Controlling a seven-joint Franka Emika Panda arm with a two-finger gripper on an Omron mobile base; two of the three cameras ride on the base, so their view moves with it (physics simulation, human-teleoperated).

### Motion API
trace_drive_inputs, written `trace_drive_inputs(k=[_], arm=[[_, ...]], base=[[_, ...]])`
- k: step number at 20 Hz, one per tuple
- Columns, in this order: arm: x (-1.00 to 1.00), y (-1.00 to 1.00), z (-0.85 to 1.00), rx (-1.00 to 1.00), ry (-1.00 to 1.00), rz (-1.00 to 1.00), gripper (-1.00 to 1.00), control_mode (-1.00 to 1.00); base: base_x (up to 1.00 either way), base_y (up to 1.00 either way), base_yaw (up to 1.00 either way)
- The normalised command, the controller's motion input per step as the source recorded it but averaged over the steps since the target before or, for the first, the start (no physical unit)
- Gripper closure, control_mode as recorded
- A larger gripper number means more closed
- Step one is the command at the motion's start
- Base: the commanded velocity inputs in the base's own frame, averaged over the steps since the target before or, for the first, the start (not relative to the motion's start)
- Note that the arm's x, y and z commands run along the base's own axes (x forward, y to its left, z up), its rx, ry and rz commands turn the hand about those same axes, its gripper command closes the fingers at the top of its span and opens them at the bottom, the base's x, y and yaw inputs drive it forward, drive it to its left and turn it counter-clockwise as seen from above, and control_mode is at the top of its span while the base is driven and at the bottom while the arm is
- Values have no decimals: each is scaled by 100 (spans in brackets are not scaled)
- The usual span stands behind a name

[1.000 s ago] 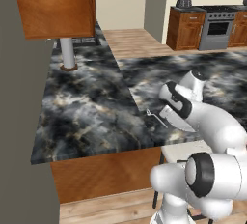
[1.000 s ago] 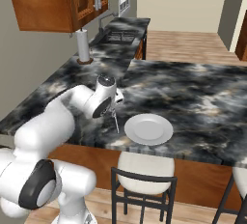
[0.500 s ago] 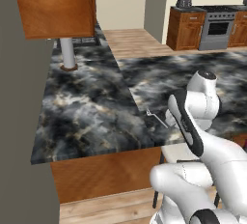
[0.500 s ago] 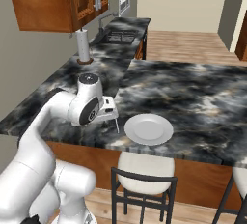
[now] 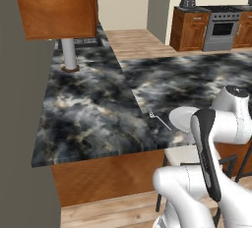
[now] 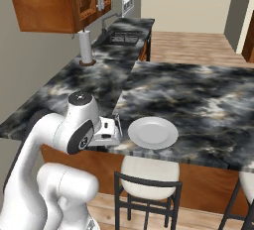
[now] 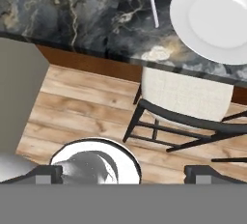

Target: Take the fork and place it on the left side of the plate. Then take the spoon and place it on the right side of the plate. Make sure they're directly next to the plate.

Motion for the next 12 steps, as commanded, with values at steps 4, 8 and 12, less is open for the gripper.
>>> trace_drive_inputs(k=[4, 8, 12], arm=[[-67, -1, 2, 1, 0, -9, -100, -100], [-1, 0, 0, 0, 0, 0, -100, -100], [0, 0, 0, 0, 0, 0, -100, -100]], base=[[0, 0, 0], [0, 0, 0], [0, 0, 0]])
